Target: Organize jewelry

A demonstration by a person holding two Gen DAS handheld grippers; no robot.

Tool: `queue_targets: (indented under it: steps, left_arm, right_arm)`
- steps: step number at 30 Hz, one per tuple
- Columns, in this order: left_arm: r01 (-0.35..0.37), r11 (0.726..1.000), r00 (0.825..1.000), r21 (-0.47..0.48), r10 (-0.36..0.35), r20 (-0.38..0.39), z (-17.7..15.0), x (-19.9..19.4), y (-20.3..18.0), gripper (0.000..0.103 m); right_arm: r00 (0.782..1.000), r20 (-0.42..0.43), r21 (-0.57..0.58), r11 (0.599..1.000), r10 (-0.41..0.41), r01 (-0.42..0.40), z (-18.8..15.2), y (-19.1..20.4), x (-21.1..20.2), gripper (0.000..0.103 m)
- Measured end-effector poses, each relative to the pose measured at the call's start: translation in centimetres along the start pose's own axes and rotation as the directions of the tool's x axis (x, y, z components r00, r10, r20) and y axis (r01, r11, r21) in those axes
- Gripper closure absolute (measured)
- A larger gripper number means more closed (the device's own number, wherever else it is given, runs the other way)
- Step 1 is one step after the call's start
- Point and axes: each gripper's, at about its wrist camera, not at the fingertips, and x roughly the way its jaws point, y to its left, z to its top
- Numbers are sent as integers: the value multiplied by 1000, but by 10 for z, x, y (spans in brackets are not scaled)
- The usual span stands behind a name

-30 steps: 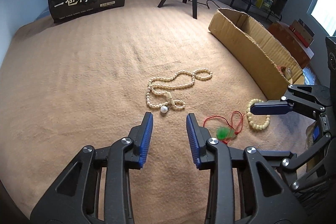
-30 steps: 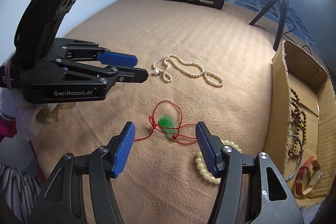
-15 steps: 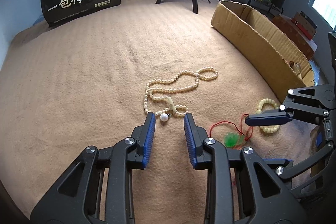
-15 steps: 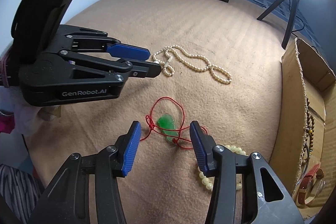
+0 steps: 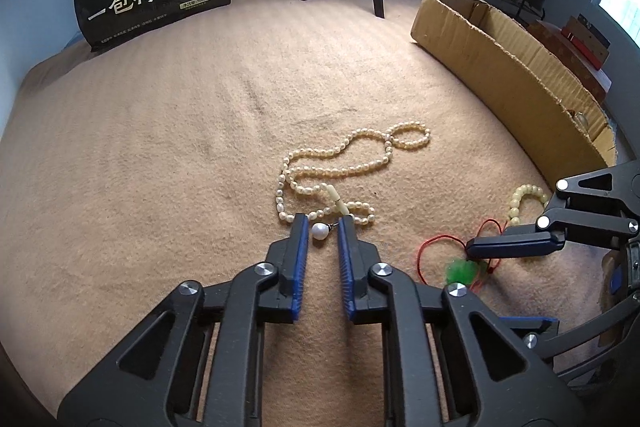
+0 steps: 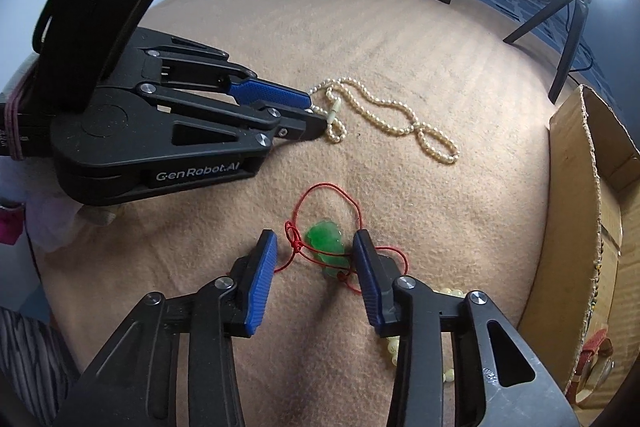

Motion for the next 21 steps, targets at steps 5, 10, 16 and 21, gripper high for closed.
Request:
queue_targets:
  steps: [5,10,16,21]
  left_arm:
    - [10,1000,1000,-10,-10,5,-1,-1,2,93]
    - [14,1000,1000,-21,-14,12,-2,-4,5,93]
    - [18,999,999,-38,-16,34,-3,-16,7,94]
    - [16,998,998,-54,-13,56,-4,-32,11,94]
  right_arm:
    - [1000,-10,-10,1000,-5,5,1,0,2,86]
    - [1000,-8,-11,1000,-7,7,-3,3,-1,91]
    - [1000,14,21,1000,4,-5,-4,1,-6,91]
    - [999,35,24,1000,9,-10,-5,5,-18,91]
